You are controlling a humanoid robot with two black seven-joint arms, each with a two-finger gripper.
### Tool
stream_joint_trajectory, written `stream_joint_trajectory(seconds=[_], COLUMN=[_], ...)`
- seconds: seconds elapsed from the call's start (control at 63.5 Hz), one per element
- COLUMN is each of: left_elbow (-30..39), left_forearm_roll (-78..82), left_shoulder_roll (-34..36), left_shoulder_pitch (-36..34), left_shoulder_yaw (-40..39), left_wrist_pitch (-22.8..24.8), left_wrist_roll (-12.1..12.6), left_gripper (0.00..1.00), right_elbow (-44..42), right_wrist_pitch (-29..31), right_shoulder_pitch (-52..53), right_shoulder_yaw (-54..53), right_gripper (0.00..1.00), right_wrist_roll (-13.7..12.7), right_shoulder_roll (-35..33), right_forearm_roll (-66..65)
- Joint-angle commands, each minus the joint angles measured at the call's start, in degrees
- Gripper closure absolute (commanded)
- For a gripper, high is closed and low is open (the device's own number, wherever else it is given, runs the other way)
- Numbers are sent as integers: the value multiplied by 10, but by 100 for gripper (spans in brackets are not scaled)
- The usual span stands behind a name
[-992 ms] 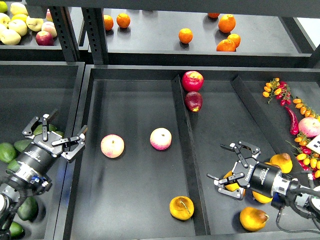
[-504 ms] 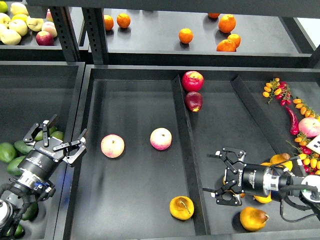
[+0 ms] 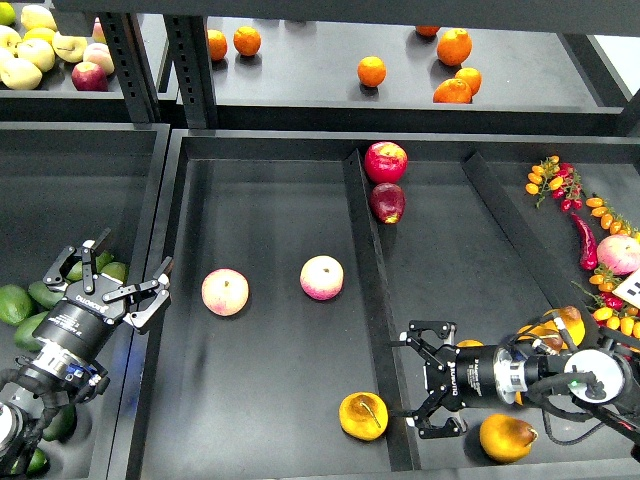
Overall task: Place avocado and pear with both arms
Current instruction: 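Lower the open right gripper over the yellow pear near the robot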
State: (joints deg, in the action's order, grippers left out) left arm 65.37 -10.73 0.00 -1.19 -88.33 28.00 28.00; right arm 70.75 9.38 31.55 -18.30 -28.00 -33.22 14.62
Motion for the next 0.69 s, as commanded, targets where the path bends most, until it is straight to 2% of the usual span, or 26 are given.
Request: stream_joint_trajectory(seconds=[0.0,0.252,0.677], left_elbow=[-1,0,13], left_forearm_roll=[1,0,1], left_shoulder_roll=[0,0,0], left_shoulder_pitch=[0,0,0], left_shoulder_yaw=[0,3,1], left_wrist_pitch=[0,0,0], left_wrist_roll=[0,0,0], left_gripper=[1,1,1], right_elbow=[-18,-46,-129], right_wrist_pitch=[-1,-1,-1], right_shoulder_pitch=[3,16,17], right_shoulder_yaw=[11,49,49], right_gripper=[0,0,0], right_wrist_roll=[0,0,0], right_shoulder_roll=[14,44,106], right_forearm_roll=[-1,-1,-3])
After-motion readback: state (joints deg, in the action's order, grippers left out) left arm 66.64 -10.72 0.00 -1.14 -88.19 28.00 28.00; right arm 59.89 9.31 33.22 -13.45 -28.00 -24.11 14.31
